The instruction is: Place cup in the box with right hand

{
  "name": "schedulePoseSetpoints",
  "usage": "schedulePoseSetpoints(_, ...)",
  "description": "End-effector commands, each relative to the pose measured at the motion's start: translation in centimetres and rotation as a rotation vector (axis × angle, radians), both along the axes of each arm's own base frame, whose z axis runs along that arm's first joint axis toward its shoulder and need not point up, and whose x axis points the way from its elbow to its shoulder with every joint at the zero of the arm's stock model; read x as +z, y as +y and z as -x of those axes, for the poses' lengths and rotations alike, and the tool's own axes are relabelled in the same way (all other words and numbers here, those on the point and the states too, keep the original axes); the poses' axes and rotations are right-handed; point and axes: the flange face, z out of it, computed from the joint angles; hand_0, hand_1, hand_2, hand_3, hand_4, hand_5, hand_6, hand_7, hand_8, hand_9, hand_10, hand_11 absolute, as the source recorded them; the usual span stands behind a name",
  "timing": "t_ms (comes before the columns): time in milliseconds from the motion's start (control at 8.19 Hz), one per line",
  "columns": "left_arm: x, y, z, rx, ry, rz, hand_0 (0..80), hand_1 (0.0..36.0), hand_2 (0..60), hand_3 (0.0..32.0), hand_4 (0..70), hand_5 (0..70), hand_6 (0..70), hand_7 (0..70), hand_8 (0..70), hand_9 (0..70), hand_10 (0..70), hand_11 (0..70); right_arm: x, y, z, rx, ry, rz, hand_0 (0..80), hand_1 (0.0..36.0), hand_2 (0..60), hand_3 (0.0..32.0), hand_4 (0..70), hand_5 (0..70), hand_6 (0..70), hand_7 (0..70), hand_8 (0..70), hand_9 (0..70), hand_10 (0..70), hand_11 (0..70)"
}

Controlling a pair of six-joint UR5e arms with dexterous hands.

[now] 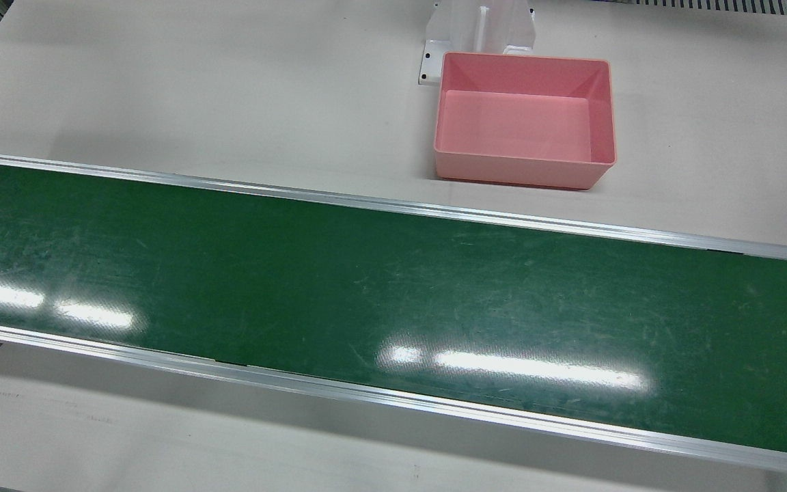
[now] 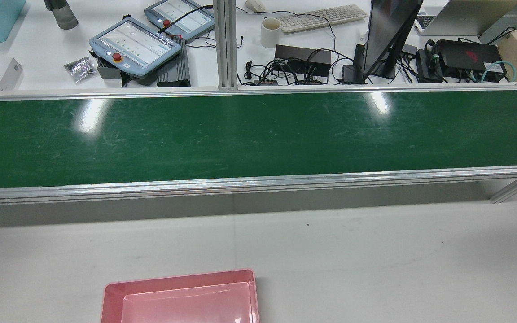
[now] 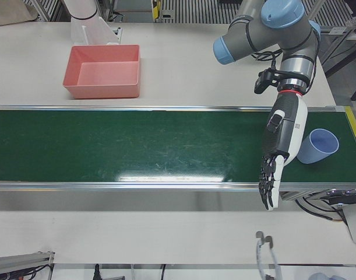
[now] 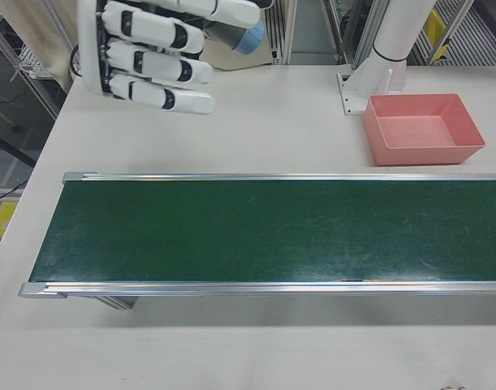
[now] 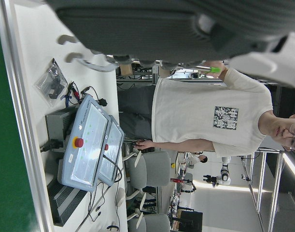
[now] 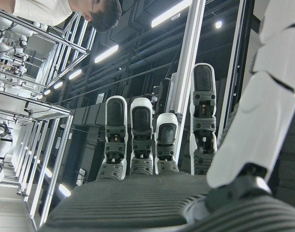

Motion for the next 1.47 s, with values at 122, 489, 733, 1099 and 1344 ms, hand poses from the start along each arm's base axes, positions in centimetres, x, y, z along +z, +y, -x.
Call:
schedulePoseSetpoints(122,0.0,0.0,0.1,-0.001,0.0,0.0,0.0,0.0,0.0,0.0,0.0,0.0,0.0,0.0,0.0,0.0,0.0,0.0,10.4,2.3,-3.3,-0.057,-0.054,0.198,46.3,4.7,11.9,0.0,68.2,4.5,21.0,70.0,27.6,50.4,23.6,34.0)
schedulePoseSetpoints(489,0.0,0.0,0.0,0.001,0.0,0.0,0.0,0.0,0.0,0.0,0.0,0.0,0.0,0.0,0.0,0.0,0.0,0.0,21.0,6.6,-0.2,-0.152,-0.03,0.442,47.4,13.4,29.2,0.0,70.0,3.0,21.2,70.0,16.5,37.0,14.9,21.5)
schedulePoseSetpoints(733,0.0,0.0,0.0,0.001,0.0,0.0,0.0,0.0,0.0,0.0,0.0,0.0,0.0,0.0,0.0,0.0,0.0,0.0,23.6,4.4,2.8,-0.19,-0.018,0.502,46.0,13.2,28.4,0.0,60.9,2.6,18.7,70.0,12.9,30.7,12.3,17.8)
schedulePoseSetpoints(1099,0.0,0.0,0.1,-0.001,0.0,0.0,0.0,0.0,0.0,0.0,0.0,0.0,0.0,0.0,0.0,0.0,0.0,0.0,22.6,-5.3,12.4,-0.284,0.019,0.518,45.4,4.0,2.4,0.0,49.7,2.6,17.6,70.0,13.9,30.9,13.7,19.7)
schedulePoseSetpoints(1344,0.0,0.0,0.0,0.001,0.0,0.0,0.0,0.0,0.0,0.0,0.0,0.0,0.0,0.0,0.0,0.0,0.0,0.0,18.4,-3.2,13.3,-0.249,0.028,0.514,40.7,0.0,0.0,0.0,40.9,1.6,17.0,70.0,13.0,30.6,12.5,17.8)
